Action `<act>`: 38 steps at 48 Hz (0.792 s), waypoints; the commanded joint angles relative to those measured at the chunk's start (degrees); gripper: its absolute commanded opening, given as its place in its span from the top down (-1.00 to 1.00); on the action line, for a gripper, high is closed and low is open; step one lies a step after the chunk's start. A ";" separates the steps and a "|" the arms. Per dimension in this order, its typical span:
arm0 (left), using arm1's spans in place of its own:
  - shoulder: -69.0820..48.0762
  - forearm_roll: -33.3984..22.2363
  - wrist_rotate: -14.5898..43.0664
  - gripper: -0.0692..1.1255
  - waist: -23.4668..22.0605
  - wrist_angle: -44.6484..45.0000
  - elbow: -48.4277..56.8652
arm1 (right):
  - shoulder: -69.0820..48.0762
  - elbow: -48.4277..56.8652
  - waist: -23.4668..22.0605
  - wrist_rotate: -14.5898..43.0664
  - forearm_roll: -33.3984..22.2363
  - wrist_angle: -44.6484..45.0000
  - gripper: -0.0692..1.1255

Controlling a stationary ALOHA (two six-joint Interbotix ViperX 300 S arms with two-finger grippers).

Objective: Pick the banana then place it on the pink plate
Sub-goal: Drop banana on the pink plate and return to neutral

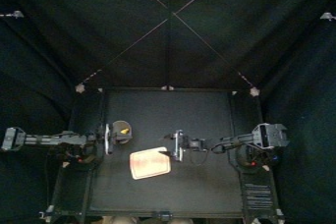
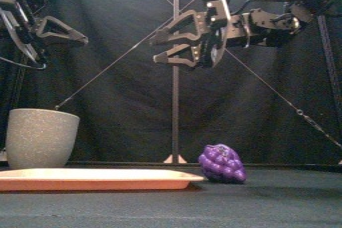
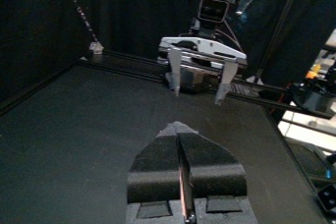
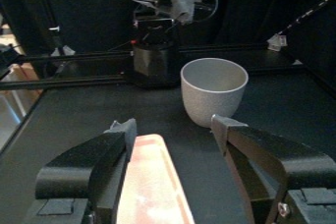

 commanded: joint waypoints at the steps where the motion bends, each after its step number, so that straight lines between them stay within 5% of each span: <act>1: 0.18 -0.53 0.18 0.83 0.26 -0.26 -0.44 | -4.22 1.85 0.62 0.09 0.18 -0.70 -0.71; 38: 0.09 0.18 0.26 0.83 1.05 0.35 1.32 | -4.48 3.87 1.32 0.44 0.70 -1.76 -0.71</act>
